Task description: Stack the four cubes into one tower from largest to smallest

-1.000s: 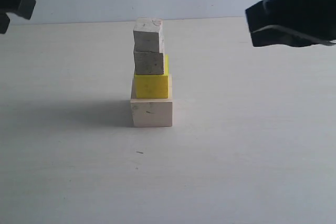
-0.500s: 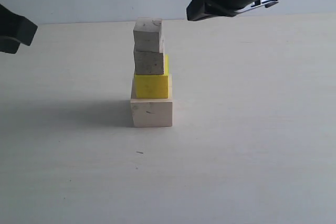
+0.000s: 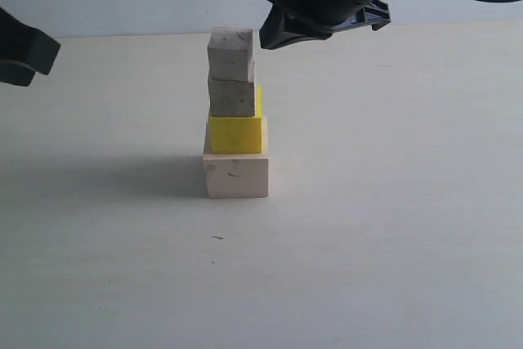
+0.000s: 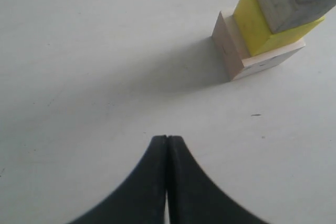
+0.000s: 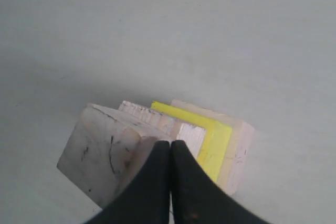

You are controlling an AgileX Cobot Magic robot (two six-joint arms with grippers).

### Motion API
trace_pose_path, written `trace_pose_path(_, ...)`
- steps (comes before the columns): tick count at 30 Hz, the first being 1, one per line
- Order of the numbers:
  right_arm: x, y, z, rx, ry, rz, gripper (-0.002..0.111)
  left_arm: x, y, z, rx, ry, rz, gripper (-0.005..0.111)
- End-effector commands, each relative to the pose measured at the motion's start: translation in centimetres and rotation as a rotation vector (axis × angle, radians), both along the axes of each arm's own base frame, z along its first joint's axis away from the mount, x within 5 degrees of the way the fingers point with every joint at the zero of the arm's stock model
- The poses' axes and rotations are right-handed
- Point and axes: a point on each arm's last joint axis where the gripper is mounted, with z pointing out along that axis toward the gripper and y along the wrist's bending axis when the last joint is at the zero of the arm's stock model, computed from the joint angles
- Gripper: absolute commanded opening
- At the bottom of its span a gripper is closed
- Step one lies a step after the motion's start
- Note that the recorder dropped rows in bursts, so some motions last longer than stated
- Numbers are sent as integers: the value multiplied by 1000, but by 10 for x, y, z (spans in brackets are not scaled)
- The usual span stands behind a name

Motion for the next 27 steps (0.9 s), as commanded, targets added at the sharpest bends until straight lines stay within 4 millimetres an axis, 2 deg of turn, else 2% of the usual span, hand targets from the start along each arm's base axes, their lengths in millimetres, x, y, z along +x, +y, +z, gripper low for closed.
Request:
trace_pose_path(1, 0, 1, 2, 2, -2, 11, 0, -1, 1, 2, -17, -13, -4, 0)
trace_pose_path(6, 0, 2, -5, -14, 28, 22, 0, -1, 0, 2, -19, -16, -5, 0)
trace_pose_path(27, 0, 5, -3, 20, 13, 47, 0, -1, 0, 2, -21, -18, -5, 0)
